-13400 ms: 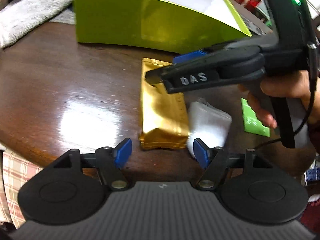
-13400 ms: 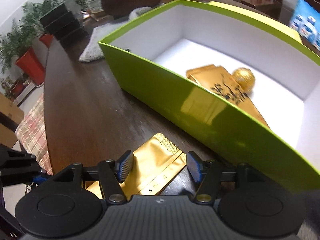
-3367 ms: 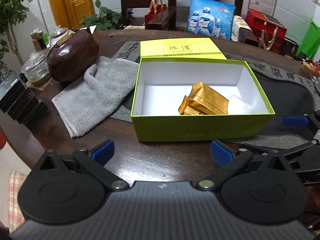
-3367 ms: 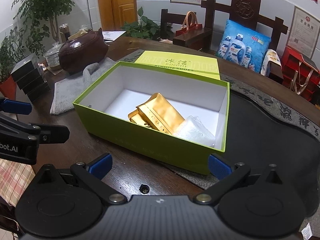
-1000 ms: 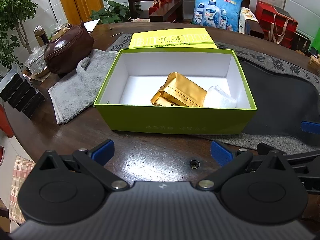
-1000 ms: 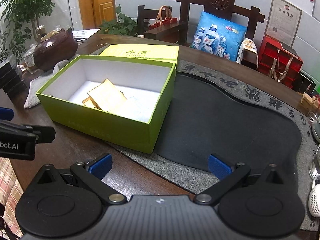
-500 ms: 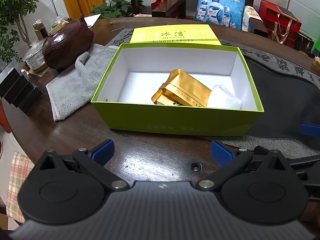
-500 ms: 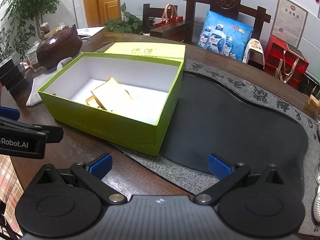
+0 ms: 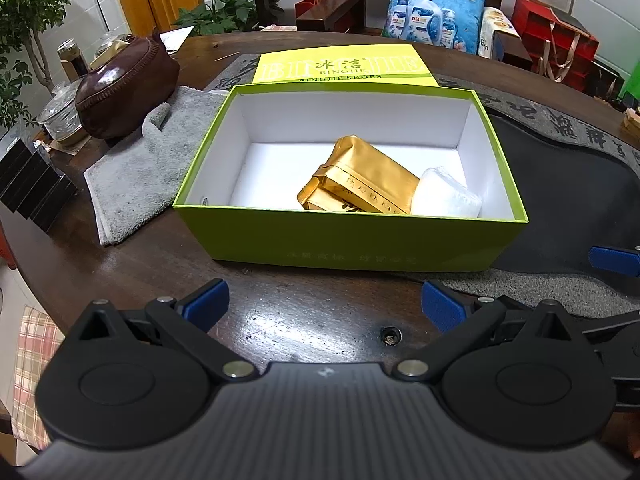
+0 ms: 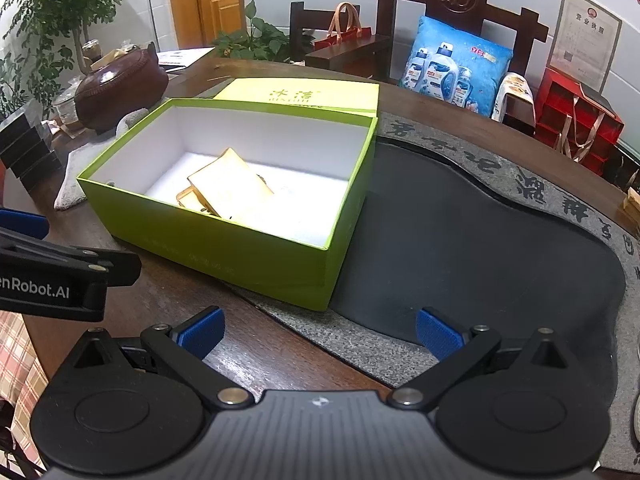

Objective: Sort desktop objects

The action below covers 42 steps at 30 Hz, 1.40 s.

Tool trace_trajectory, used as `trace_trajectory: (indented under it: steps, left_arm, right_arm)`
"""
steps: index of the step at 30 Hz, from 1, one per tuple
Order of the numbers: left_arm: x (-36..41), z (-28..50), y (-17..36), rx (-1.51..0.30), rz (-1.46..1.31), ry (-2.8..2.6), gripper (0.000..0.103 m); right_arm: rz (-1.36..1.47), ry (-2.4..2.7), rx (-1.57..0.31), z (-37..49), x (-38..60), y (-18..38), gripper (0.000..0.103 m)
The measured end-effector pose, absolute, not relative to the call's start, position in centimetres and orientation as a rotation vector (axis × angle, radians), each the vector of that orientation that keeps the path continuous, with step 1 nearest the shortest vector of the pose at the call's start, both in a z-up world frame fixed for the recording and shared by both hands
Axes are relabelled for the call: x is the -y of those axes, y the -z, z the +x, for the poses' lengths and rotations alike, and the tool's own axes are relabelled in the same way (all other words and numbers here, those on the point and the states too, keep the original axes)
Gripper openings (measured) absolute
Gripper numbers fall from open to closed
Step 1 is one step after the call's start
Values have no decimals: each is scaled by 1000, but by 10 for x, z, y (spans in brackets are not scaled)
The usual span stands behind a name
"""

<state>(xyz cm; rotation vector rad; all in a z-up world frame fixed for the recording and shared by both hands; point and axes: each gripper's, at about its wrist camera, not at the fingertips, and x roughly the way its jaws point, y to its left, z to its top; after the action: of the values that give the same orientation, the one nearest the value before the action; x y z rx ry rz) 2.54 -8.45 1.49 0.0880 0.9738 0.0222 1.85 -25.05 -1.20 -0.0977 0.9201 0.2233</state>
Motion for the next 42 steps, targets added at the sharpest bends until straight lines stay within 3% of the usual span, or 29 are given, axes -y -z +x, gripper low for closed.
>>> trace_trajectory:
  steps: [23, 42]
  left_arm:
    - [52, 24, -6, -991, 81, -92, 103]
    - [-114, 68, 9, -898, -45, -385, 102]
  right_arm:
    - [-104, -231, -927, 16, 257, 20, 103]
    - [79, 138, -819, 35, 403, 75, 103]
